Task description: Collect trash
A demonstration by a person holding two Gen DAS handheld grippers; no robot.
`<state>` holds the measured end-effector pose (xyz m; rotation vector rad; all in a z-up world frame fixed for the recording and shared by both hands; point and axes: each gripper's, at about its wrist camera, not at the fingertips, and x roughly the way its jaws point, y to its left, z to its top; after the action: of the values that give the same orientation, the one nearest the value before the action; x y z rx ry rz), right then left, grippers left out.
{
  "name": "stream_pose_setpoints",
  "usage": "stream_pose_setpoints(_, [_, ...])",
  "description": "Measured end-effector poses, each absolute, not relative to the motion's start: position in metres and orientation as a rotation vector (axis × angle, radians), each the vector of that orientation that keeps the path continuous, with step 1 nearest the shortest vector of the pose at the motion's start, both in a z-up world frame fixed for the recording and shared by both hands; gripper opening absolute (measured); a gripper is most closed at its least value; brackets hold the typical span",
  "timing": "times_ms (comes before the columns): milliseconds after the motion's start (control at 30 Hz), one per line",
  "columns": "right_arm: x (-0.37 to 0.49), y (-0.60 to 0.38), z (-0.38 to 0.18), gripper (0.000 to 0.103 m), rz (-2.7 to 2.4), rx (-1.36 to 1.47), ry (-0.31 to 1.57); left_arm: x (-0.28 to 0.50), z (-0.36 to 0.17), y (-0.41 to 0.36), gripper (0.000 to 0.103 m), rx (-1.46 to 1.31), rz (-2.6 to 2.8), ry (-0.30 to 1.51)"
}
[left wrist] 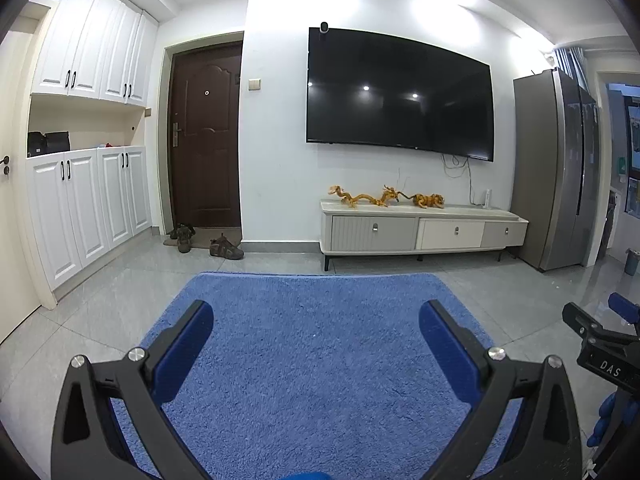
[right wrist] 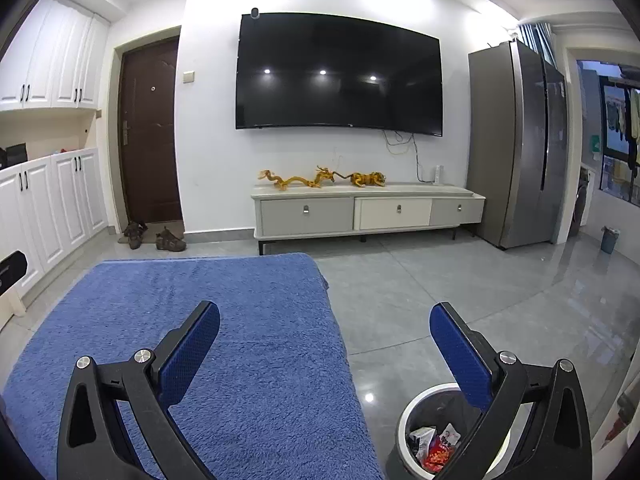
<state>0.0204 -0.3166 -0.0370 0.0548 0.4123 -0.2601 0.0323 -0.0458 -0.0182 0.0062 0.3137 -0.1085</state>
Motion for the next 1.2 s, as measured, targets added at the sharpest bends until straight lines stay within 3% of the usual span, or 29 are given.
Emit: stream_pose_setpoints(1200, [0.035,-0.305,-0.053,0.103,-0.246,0.030,0.474,0.042,-0.033,-0.050,0.103,0.046,-0.122,0.357])
